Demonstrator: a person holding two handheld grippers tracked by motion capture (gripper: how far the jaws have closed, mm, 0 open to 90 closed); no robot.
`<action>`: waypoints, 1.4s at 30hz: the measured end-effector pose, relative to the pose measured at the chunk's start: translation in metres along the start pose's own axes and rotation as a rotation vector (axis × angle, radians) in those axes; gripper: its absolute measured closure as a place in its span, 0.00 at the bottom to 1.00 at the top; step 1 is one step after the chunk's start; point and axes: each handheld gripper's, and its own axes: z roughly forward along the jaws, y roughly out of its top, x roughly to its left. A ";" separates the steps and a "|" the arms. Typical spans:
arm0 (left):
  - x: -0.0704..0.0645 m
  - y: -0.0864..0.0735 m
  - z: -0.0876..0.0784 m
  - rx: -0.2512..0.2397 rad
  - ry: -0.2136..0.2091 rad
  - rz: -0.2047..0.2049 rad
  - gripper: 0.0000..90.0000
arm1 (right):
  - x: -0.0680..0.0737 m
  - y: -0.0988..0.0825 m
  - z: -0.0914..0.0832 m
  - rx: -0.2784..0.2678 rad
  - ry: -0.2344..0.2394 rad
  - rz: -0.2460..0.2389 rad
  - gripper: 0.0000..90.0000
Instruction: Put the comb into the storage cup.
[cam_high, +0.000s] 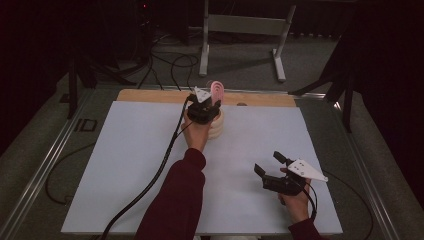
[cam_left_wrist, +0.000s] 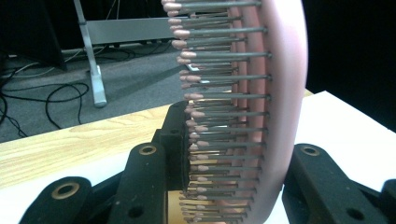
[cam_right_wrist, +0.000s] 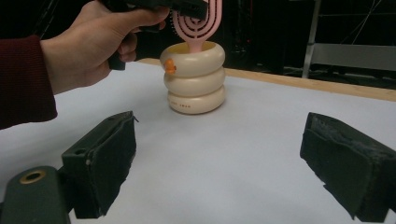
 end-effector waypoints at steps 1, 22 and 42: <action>0.000 0.000 0.000 0.001 0.000 0.001 0.70 | 0.000 0.000 0.000 0.000 0.000 0.000 0.12; -0.001 -0.003 0.000 -0.001 -0.008 -0.006 0.70 | 0.000 -0.001 0.001 0.003 0.004 -0.005 0.12; 0.018 -0.010 -0.009 -0.016 -0.008 -0.071 0.70 | 0.001 -0.002 0.002 0.008 0.005 -0.005 0.12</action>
